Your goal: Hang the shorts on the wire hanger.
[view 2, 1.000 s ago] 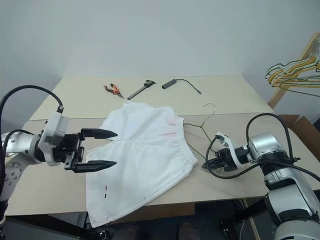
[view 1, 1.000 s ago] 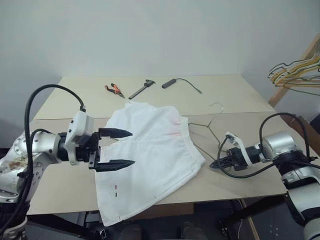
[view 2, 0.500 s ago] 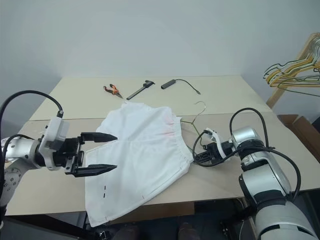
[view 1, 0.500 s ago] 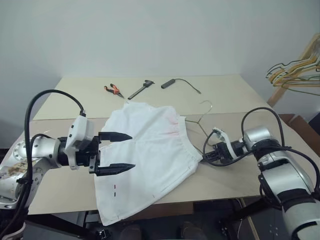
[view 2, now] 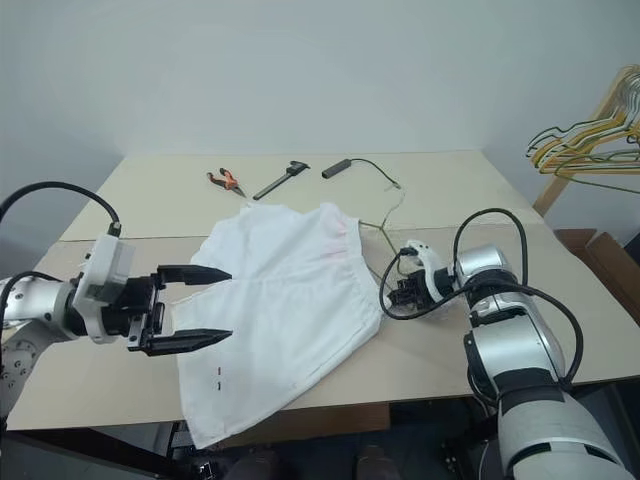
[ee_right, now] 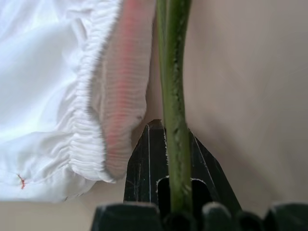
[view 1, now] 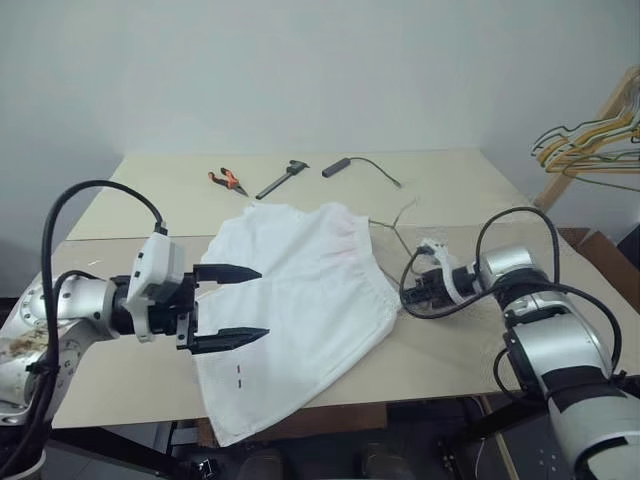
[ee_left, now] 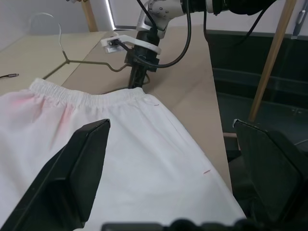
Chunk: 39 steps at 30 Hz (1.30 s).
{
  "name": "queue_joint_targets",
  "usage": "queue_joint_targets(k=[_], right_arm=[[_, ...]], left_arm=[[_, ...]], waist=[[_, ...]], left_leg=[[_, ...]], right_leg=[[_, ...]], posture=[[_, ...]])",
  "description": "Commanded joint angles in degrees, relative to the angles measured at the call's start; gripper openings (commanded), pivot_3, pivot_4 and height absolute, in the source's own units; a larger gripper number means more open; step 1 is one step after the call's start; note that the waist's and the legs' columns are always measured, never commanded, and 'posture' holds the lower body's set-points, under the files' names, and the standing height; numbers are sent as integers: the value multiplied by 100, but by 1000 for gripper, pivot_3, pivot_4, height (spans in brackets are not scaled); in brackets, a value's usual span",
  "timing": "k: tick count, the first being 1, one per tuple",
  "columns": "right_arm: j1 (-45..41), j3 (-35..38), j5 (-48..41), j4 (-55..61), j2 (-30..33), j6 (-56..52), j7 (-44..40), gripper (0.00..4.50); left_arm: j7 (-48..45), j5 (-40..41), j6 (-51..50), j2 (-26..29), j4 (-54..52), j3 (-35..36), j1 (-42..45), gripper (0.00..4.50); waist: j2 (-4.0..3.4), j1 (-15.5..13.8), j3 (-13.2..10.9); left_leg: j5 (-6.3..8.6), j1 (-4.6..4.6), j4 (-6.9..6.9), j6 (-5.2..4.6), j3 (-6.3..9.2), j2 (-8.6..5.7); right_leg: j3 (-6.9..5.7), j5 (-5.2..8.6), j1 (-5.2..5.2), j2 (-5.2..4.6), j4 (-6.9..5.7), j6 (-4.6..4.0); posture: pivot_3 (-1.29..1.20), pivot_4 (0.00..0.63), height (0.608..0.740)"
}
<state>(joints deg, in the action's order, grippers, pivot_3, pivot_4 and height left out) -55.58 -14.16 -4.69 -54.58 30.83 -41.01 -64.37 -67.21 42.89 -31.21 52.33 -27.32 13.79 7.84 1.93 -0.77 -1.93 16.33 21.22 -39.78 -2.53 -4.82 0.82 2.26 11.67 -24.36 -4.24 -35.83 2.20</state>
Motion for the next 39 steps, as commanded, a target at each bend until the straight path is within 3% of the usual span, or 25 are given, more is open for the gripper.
queue_joint_targets(k=[1,9,14,19,28,34,37,39], right_arm=[[383,416,32,1662,230,929,535,0],[1190,559,51,4699,574,1720,736,0],[1401,185,37,6053,919,1096,342,0],[1260,-209,2,6700,1213,134,-3,0],[831,-547,-313,7125,1430,-725,-525,0],[700,-679,-483,7330,1622,-910,-738,0],[645,-702,-548,7382,1648,-1039,-764,0],[620,-726,-574,7394,1663,-1105,-754,0]], left_arm=[[19,-17,84,36,102,5,250,4460],[-283,-650,674,337,1298,-83,1309,4460],[-664,-1053,1214,585,2282,-178,2323,4460],[-1424,-1427,1840,746,2958,-532,3030,4460],[-1709,-3064,3181,25,4486,-1987,4099,4460],[-2147,-3378,3561,-415,5218,-2415,4502,4460],[-2189,-3428,3569,-609,5336,-2457,4577,3862],[-2278,-3402,3561,-673,5356,-2444,4594,3227]], waist=[[-4,-5,-2],[-23,75,-15],[-22,131,-15],[-21,151,-15],[-21,149,-15],[-20,163,-14],[-20,176,-15],[-20,179,-15]], left_leg=[[0,1,0,0,0,1],[0,3,0,0,-2,1],[0,3,-1,-1,-3,0],[1,5,-6,-4,-12,-1],[0,8,-15,-5,-41,0],[5,72,-39,-12,-38,0],[5,108,-54,-13,-36,0],[5,110,-55,-13,-35,1]], right_leg=[[-1,0,-1,-1,-1,0],[-2,2,-4,7,-1,-2],[-5,4,-1,5,4,-1],[-5,4,1,1,8,1],[-10,5,1,6,2,-1],[-15,5,-47,4,-3,1],[-14,3,-82,4,-16,1],[-15,2,-83,4,-17,1]], posture=[[86,0,740],[45,0,740],[37,0,740],[34,0,740],[16,0,740],[2,0,740],[-7,0,740],[-8,0,740]])
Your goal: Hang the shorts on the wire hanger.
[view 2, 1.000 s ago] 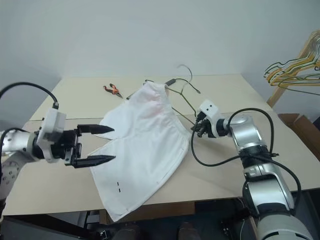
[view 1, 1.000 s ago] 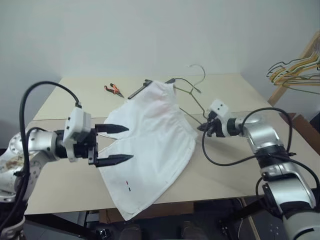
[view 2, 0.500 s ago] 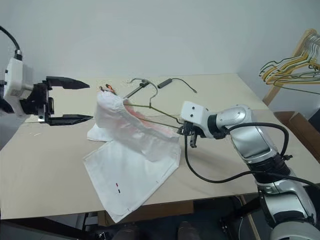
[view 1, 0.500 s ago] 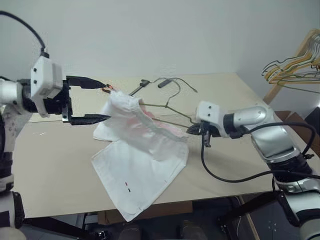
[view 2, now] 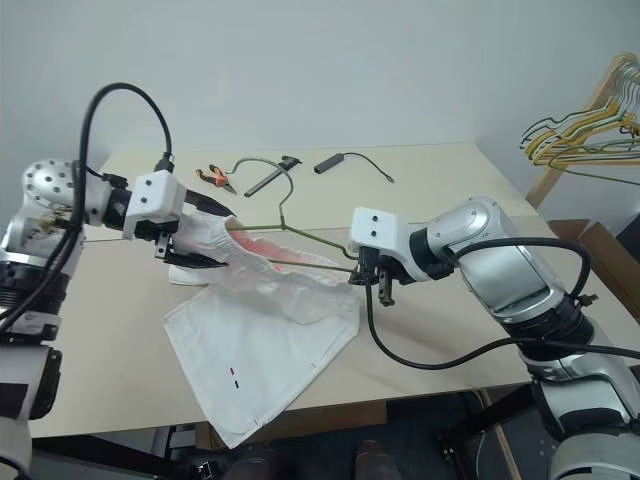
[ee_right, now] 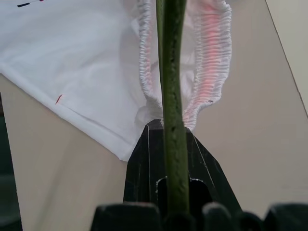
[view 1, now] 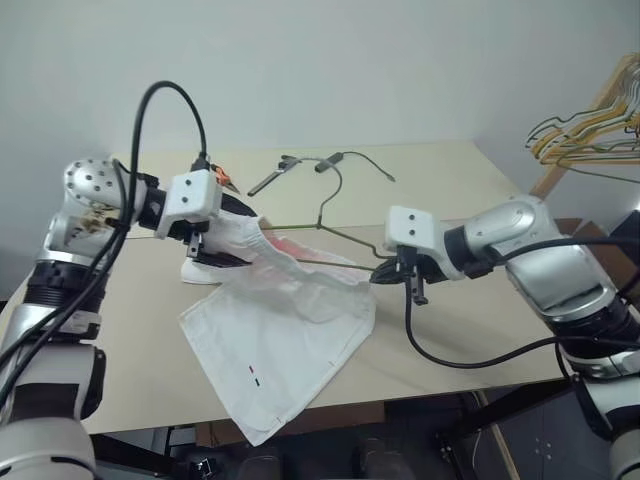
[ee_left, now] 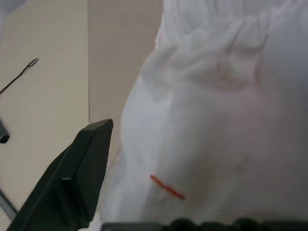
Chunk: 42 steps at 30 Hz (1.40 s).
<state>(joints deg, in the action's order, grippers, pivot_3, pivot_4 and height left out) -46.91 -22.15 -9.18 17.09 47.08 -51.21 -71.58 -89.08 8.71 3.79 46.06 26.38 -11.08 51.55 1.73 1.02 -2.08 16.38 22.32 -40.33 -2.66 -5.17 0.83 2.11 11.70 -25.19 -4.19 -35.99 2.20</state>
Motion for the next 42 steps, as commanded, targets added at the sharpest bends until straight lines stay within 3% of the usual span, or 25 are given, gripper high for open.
queue_joint_targets(k=[1,10,14,15,21,27,30,33,42], right_arm=[[-259,61,-142,237,48,-129,-27,0],[-214,-20,-119,266,106,-90,52,0],[-78,133,-135,200,34,173,194,0],[-49,162,-137,164,40,220,219,575],[212,757,-215,-272,289,307,460,2518],[1257,1720,-401,-521,572,769,750,4467],[2040,1984,-480,-605,371,990,1043,4467],[2423,2140,-533,-709,-221,1245,1535,4467],[2362,1748,-858,-779,-2180,1090,2531,4467]], left_arm=[[-132,23,78,-58,-24,51,209,2898],[-234,227,-151,-126,-133,205,55,20],[-180,311,-391,-138,-264,306,-39,20],[-186,343,-466,-131,-298,345,-78,0],[-118,580,-904,2,-585,619,-396,0],[50,680,-1199,129,-843,808,-689,0],[132,692,-1279,146,-945,855,-765,0],[224,705,-1358,140,-1018,888,-804,0],[328,773,-1515,173,-1260,890,-906,0]], waist=[[0,3,0],[0,3,0],[0,6,0],[0,6,0],[0,22,0],[3,-13,2],[13,-18,8],[13,22,8],[12,156,8]], left_leg=[[0,0,-1,-1,0,0],[1,-1,-9,-1,12,1],[1,0,-9,-1,15,1],[1,0,-9,-1,16,1],[1,-1,-12,-2,25,1],[3,-1,-13,-6,28,-1],[3,-3,-13,-6,27,-1],[3,-10,-15,-6,27,0],[3,-26,-16,-6,36,4]], right_leg=[[0,0,0,0,0,0],[0,0,1,-1,-8,0],[1,0,0,-1,-8,1],[1,0,1,-1,-8,1],[1,0,1,-2,-10,1],[-1,-1,8,-8,-6,4],[-4,-1,13,-3,-4,4],[5,-2,15,0,-8,3],[25,-2,23,11,-11,4]], posture=[[-11,0,740],[-10,0,740],[-13,0,740],[-13,0,740],[-25,0,740],[-12,0,740],[-9,0,740],[-9,0,740],[-5,0,740]])
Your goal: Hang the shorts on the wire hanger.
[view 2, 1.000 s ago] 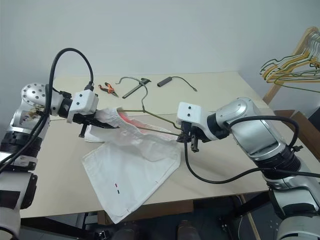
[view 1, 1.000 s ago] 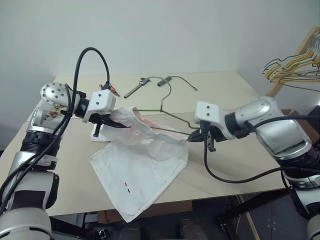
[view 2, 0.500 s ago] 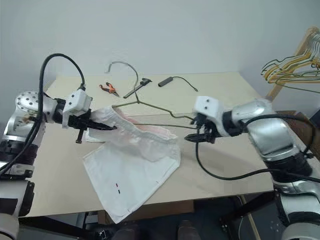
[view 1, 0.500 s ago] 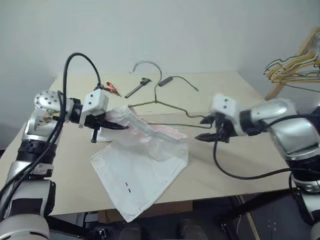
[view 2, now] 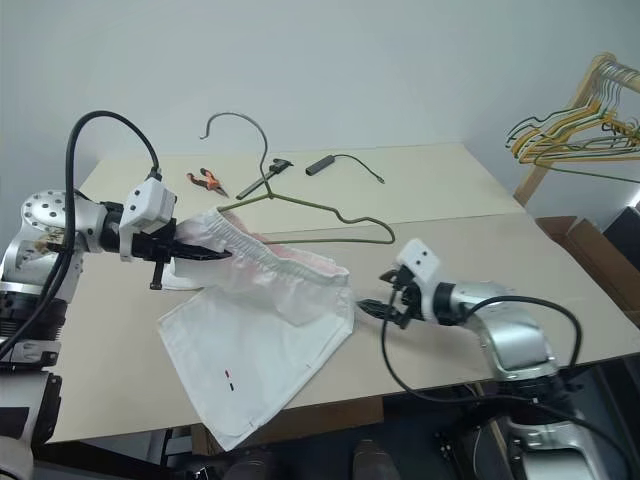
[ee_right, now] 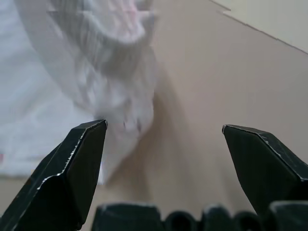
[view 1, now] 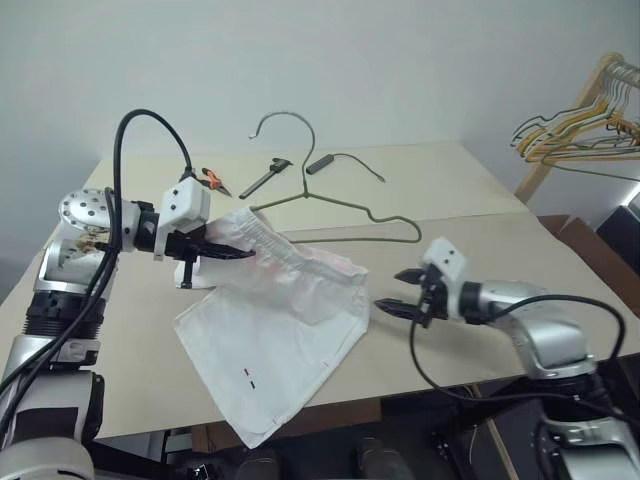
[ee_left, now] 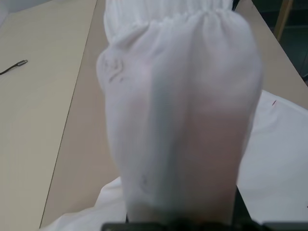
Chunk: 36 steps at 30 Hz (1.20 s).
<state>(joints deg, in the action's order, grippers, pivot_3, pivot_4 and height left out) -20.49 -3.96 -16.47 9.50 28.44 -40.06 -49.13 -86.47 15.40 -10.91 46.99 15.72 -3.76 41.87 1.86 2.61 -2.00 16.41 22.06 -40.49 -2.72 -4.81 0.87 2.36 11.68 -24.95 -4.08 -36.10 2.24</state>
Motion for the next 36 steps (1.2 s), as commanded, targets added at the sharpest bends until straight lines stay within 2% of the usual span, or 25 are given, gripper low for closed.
queue_joint_targets(k=[1,4,15,16,22,23,24,25,30,36], right_arm=[[-366,-175,-100,-132,-423,-116,330,4467],[-521,-391,-93,-410,-573,-309,344,3870],[-306,-205,-446,-139,-137,-496,205,116],[-298,-210,-481,-107,-116,-507,196,47],[-251,-155,-513,4,93,-521,220,47],[-220,-113,-519,10,116,-449,228,439],[-171,48,-685,63,127,-481,175,471],[-139,156,-807,104,130,-515,136,691],[-25,301,-1100,433,48,-749,287,2454],[-160,-142,-1110,521,-195,-1234,554,4454]], left_arm=[[77,107,-57,81,-210,153,63,0],[103,104,-78,89,-249,139,75,0],[188,150,-135,181,-393,196,-39,0],[200,149,-137,175,-395,198,-43,0],[232,139,-112,150,-370,187,-29,0],[237,138,-109,148,-367,186,-26,0],[245,139,-108,148,-369,187,-29,0],[251,139,-107,149,-371,188,-32,0],[261,144,-110,161,-391,194,-58,0],[281,149,-134,147,-427,186,-74,0]], waist=[[0,-2,0],[-1,-16,0],[0,-71,0],[0,-68,0],[0,-45,0],[0,-46,0],[0,-49,0],[0,-56,0],[0,-76,0],[0,-64,0]], left_leg=[[0,1,0,0,0,-1],[0,0,-1,0,-1,-2],[0,3,-1,-1,3,-4],[0,2,-1,-1,3,-4],[0,3,-1,-1,3,-4],[1,3,-1,-1,3,-5],[1,4,-1,-1,3,-5],[1,4,-1,-1,3,-5],[0,0,-1,-1,3,-4],[1,0,-1,-1,3,-4]], right_leg=[[0,0,0,-1,0,0],[-1,-2,0,-5,0,3],[-9,-3,-1,-8,-1,4],[-9,-3,-1,-8,-2,4],[-7,-3,0,-7,0,4],[-7,-3,0,-9,0,4],[-7,-3,0,-8,1,4],[-8,-3,0,-9,1,4],[-7,-3,3,-8,-1,4],[-6,-3,3,-6,-1,4]], posture=[[-5,0,740],[8,0,740],[22,0,740],[18,0,740],[20,0,740],[21,0,740],[21,0,740],[21,0,740],[23,0,740],[27,0,740]])
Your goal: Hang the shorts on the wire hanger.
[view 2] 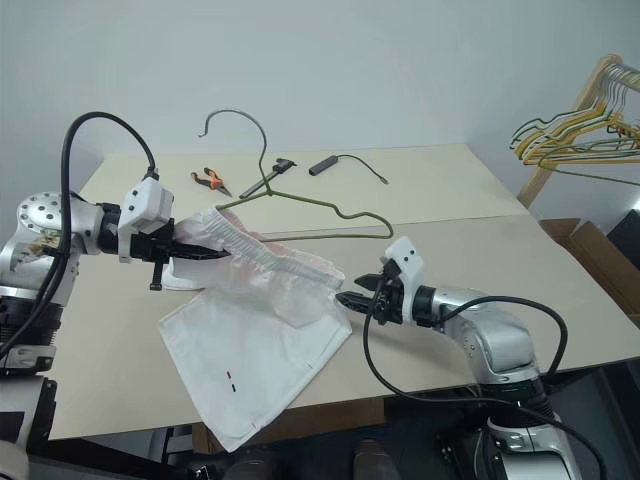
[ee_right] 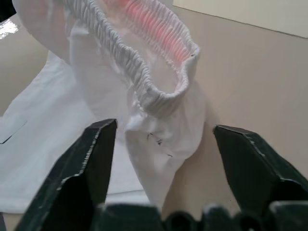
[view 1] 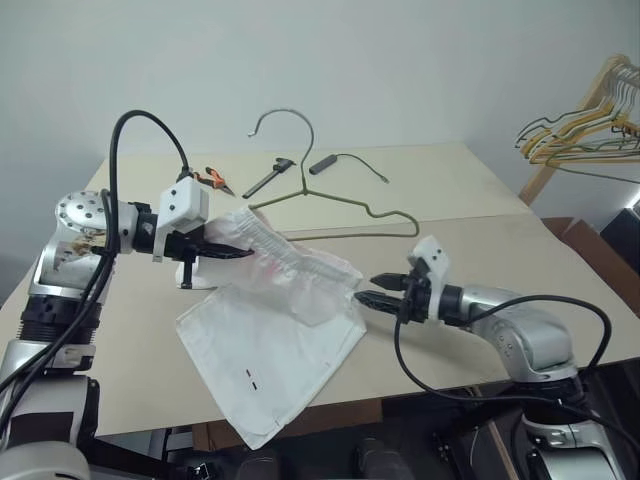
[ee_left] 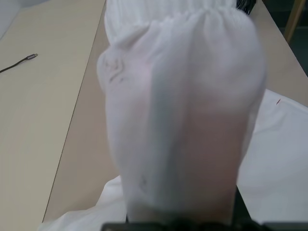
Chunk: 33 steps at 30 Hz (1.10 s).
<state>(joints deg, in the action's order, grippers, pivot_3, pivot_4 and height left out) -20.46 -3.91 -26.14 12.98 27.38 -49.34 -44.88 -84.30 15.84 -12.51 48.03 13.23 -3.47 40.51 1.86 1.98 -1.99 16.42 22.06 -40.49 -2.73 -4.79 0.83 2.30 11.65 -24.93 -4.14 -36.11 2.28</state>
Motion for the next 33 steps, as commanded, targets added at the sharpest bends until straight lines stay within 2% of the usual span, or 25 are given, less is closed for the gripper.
queue_joint_targets(k=[1,6,11,18,19,33], right_arm=[[-204,-244,-88,143,-131,-381,191,4454],[-607,-440,175,-473,-614,-750,843,4454],[-657,-251,166,-587,-682,-646,957,2831],[-481,172,91,-470,-553,-344,959,254],[-454,249,89,-450,-513,-281,942,26],[-461,832,183,-760,197,245,896,26]], left_arm=[[73,108,21,42,-187,159,55,0],[96,130,-8,55,-250,169,4,0],[96,162,-46,95,-337,213,-81,0],[75,187,-50,198,-362,288,-229,0],[66,182,-42,239,-354,299,-282,0],[93,-52,137,664,-56,338,-822,0]], waist=[[0,-4,0],[0,16,0],[0,-31,0],[0,-86,0],[0,-88,0],[0,-82,0]], left_leg=[[0,0,0,0,0,0],[0,0,0,0,0,0],[0,7,0,0,2,-1],[1,6,0,-1,0,-1],[1,5,0,-1,0,0],[1,4,0,-1,-3,0]], right_leg=[[0,0,0,0,0,0],[0,0,0,-1,-2,-1],[-4,0,-4,-3,3,0],[-4,-1,-5,-3,0,1],[-4,-1,-5,-1,0,0],[-2,-1,-4,-4,1,0]], posture=[[27,0,740],[35,0,740],[37,0,740],[29,0,740],[25,0,740],[18,0,740]])
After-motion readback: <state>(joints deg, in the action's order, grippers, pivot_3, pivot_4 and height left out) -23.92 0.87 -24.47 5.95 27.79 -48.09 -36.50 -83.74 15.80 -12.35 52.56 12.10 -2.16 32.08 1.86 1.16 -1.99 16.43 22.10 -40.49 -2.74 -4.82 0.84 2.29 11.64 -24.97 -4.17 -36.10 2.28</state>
